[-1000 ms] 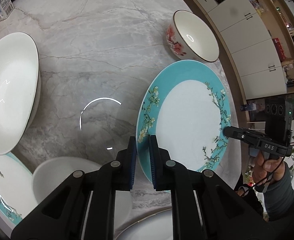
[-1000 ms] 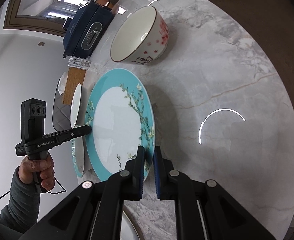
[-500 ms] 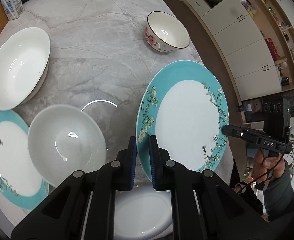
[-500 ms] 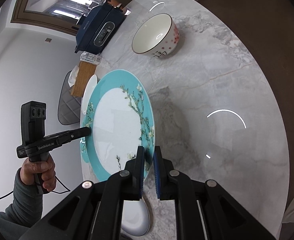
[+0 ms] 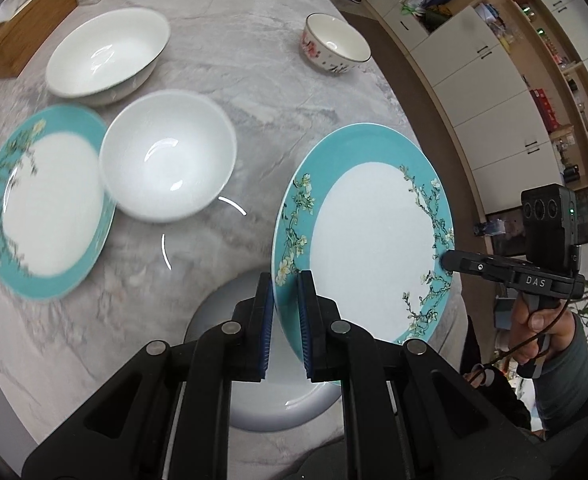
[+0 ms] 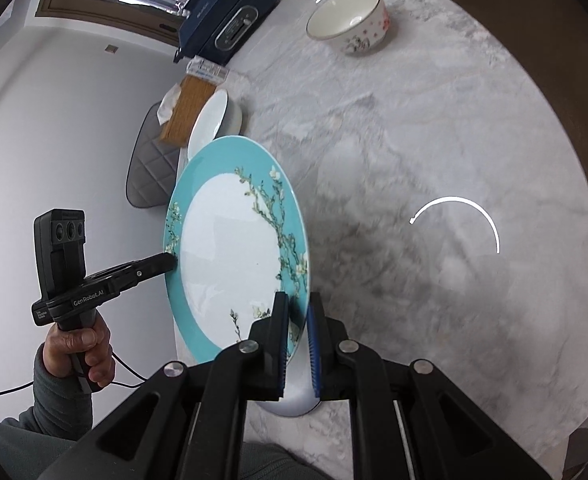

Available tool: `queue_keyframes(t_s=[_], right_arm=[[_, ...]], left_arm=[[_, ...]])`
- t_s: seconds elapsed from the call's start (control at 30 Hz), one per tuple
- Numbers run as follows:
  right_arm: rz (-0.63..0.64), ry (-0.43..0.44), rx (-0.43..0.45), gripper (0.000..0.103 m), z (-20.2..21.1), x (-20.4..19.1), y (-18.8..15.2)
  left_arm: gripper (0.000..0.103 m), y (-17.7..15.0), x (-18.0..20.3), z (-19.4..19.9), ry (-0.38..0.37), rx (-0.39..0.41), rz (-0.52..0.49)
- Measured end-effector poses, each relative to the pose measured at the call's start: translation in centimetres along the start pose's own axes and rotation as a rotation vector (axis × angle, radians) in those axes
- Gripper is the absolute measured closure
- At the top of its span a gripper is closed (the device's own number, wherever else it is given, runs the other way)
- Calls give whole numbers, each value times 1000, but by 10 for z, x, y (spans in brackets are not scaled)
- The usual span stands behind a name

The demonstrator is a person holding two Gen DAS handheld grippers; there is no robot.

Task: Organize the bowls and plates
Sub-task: 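Lower the teal floral plate onto the grey-rimmed plate with the right gripper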

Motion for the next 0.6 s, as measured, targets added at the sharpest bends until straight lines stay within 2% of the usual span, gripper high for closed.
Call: queue_keyframes(t_s=[0.3, 0.4, 0.6], right_arm=[[13, -9, -80, 91, -40, -15, -42], [26, -25, -116, 91, -58, -16, -53], [42, -52, -184, 91, -90, -12, -74]], left_arm=[[94, -75, -48, -5, -9, 5, 107], [93, -93, -71, -18, -19, -9, 165], [93, -121, -104, -39, -16, -13, 219]])
Point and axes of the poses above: each gripper's, at about its wrist camera, not at the fingertips, and z roughly against the way its jaws point, x to its right, y to its top, the point moved 10 cm from there along -z, roughly the way its jaws point, and after that the axes turned 9 degrees about z, right-handed, at the moved point
